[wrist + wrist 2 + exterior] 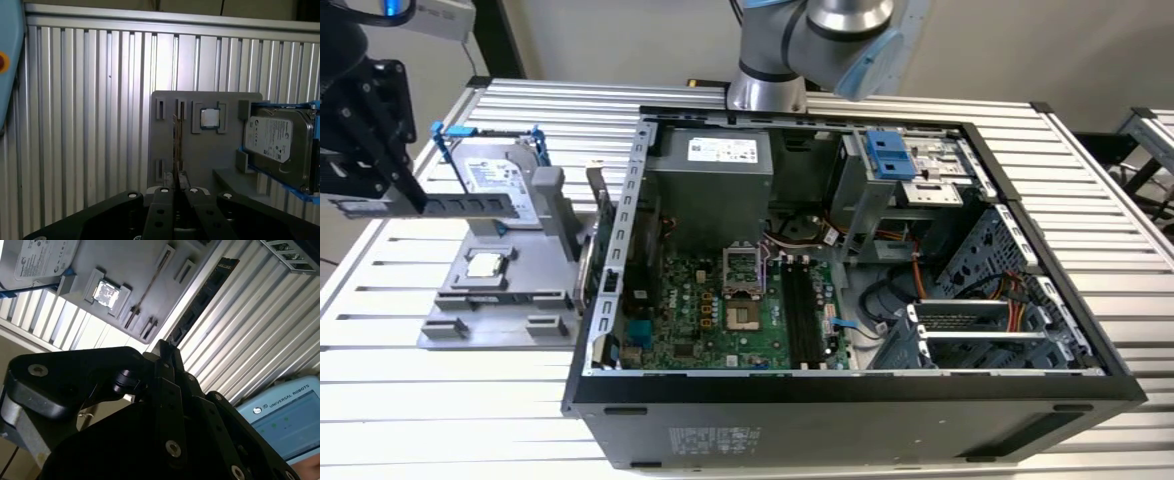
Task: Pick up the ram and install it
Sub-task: 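Pick up the ram and move it above insertion slot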
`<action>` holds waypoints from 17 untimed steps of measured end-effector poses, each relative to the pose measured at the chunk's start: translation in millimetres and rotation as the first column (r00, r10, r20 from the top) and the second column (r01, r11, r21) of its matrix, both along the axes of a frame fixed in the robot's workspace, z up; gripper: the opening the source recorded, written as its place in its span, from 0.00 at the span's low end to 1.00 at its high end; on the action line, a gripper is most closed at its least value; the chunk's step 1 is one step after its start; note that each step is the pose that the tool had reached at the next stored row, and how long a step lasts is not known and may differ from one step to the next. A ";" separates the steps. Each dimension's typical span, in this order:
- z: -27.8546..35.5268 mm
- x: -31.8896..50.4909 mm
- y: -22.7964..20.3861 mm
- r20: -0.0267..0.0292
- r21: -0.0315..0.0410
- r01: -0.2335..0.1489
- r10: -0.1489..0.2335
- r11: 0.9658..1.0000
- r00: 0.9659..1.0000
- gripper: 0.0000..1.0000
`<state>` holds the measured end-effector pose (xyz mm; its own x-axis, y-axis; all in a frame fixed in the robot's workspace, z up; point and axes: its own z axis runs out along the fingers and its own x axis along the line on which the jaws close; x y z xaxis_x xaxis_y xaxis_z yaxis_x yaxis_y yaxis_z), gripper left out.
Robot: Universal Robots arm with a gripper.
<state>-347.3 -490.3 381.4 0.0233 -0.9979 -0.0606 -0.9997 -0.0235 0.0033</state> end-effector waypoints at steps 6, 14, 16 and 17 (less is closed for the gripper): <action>-0.1 15.2 0.0 -0.008 0.000 0.000 0.000 1.000 1.000 0.00; -0.1 36.3 0.0 -0.018 0.000 0.000 0.000 1.000 1.000 0.00; -0.1 41.5 0.0 -0.020 0.000 0.000 0.000 1.000 1.000 0.00; -0.1 44.2 0.0 -0.021 0.000 0.000 0.000 1.000 1.000 0.00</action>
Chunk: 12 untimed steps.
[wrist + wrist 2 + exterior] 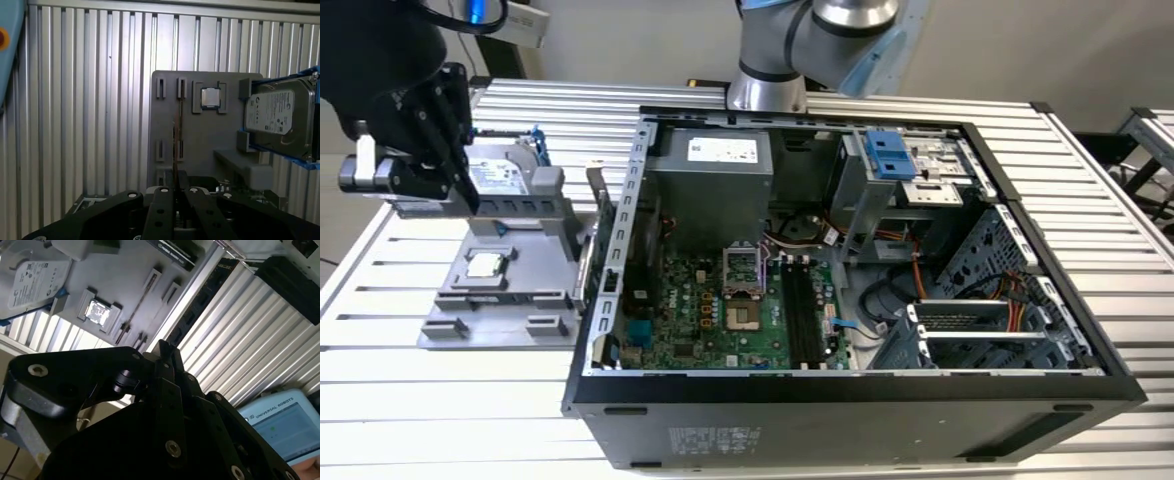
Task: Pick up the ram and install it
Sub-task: 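Pick up the ram and move it above insertion slot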
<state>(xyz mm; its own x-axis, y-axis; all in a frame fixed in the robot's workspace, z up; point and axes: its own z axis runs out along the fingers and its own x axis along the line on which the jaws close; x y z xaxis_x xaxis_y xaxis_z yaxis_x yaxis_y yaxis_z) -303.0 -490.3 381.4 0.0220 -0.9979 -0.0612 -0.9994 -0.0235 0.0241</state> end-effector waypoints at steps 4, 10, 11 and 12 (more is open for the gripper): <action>0.0 10.2 0.0 -0.004 0.000 0.000 0.000 1.000 1.000 0.00; 0.0 25.5 0.0 -0.008 0.000 0.000 0.000 1.000 1.000 0.00; 0.0 28.2 0.0 -0.008 0.000 0.000 0.000 1.000 1.000 0.00; 0.0 31.0 0.0 -0.009 0.000 0.000 0.000 1.000 1.000 0.00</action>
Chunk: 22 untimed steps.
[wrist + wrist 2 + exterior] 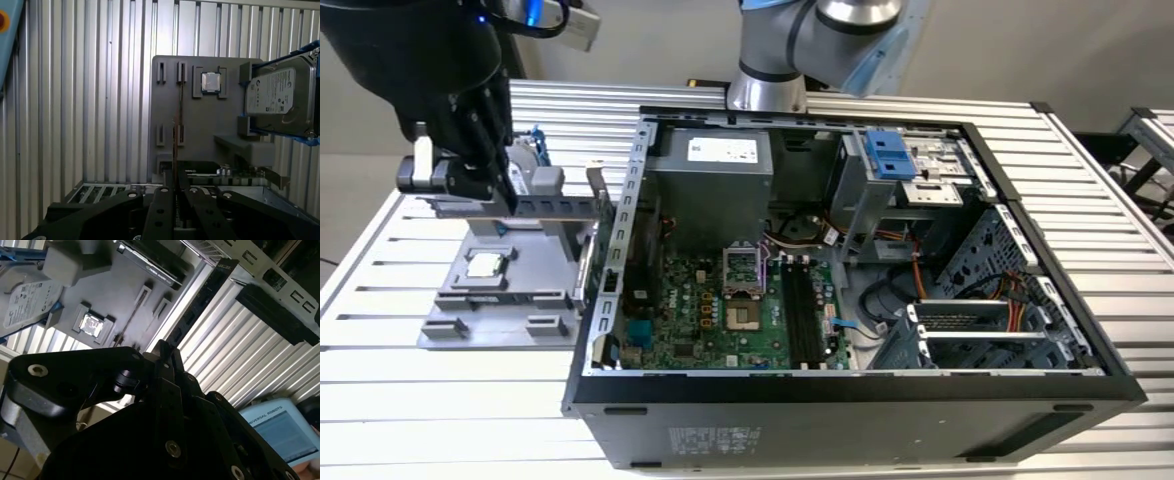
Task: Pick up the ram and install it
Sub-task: 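Pick up the ram and move it above insertion slot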
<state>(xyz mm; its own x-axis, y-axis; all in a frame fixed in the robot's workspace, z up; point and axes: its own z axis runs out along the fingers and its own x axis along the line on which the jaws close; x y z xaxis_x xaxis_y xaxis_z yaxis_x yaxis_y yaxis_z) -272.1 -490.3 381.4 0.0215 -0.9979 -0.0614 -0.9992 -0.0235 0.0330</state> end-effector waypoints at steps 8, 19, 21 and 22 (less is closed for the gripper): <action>0.0 24.5 0.0 -0.005 0.000 0.000 0.000 1.000 1.000 0.00; 0.0 57.3 0.0 -0.008 0.000 0.000 0.000 1.000 1.000 0.00; 0.0 61.9 0.0 -0.008 0.000 0.000 0.000 1.000 1.000 0.00; 0.0 64.2 0.0 -0.008 0.000 0.000 0.000 1.000 1.000 0.00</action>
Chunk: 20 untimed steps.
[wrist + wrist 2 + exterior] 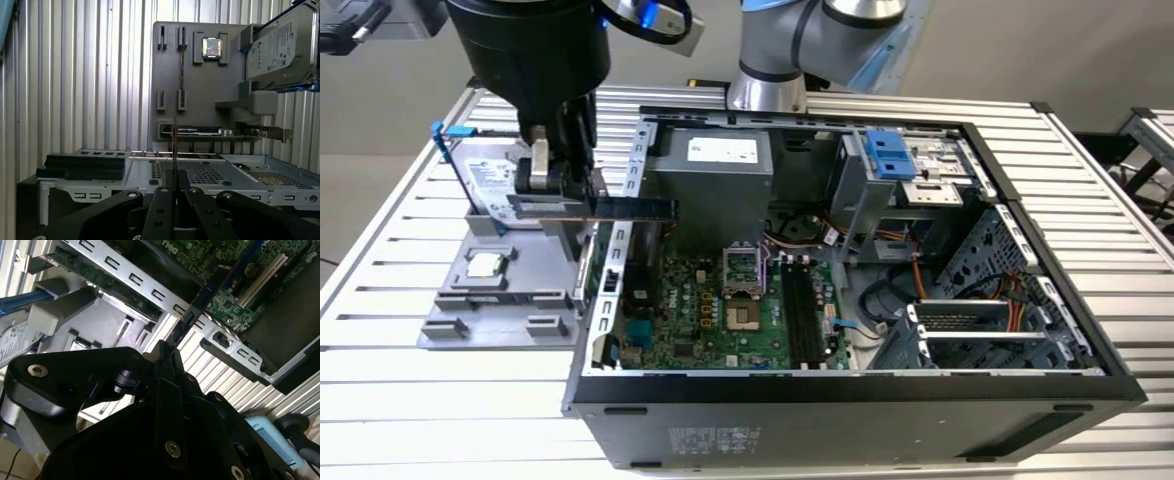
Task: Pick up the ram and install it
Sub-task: 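Pick up the ram and move it above insertion slot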
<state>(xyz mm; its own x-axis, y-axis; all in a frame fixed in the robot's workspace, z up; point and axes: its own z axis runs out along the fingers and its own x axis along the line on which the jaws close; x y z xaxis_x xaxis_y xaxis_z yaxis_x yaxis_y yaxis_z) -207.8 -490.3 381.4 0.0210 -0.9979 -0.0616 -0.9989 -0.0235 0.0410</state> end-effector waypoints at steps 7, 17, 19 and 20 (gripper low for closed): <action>0.0 9.0 0.0 0.000 0.000 0.000 0.000 1.000 1.000 0.00; 0.0 27.4 0.0 0.000 0.000 0.000 0.000 1.000 1.000 0.00; 0.0 34.4 0.0 0.000 0.000 0.000 0.000 1.000 1.000 0.00; 0.0 38.4 0.0 0.000 0.000 0.000 0.000 1.000 1.000 0.00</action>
